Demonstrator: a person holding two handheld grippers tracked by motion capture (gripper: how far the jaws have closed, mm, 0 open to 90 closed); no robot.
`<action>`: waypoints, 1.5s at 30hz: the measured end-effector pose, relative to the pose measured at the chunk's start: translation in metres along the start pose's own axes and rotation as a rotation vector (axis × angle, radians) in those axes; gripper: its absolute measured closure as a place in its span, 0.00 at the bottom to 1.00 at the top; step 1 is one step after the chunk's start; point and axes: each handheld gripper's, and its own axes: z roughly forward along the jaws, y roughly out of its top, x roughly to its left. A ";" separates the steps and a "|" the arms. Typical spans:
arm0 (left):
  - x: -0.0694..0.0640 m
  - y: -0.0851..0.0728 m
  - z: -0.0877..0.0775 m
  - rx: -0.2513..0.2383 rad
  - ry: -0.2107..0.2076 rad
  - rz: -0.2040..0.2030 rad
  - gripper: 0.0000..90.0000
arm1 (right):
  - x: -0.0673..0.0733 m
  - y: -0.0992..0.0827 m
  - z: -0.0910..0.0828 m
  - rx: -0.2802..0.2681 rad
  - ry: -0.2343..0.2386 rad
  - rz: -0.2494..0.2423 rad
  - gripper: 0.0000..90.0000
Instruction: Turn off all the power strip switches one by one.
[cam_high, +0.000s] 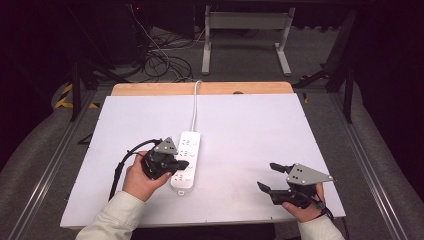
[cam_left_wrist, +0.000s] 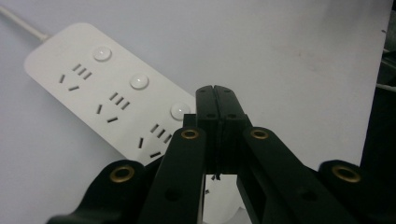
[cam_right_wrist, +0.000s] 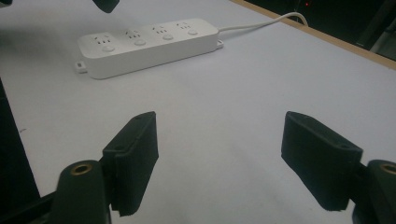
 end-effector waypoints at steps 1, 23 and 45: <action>0.000 0.000 0.001 0.014 -0.006 -0.007 1.00 | 0.000 0.000 0.000 0.001 0.001 0.000 0.31; -0.007 0.004 0.022 0.177 -0.018 -0.074 1.00 | 0.000 0.000 0.000 0.003 0.012 -0.001 0.31; -0.013 0.002 0.033 0.190 0.018 -0.031 1.00 | 0.001 0.000 0.000 0.004 0.015 -0.006 0.31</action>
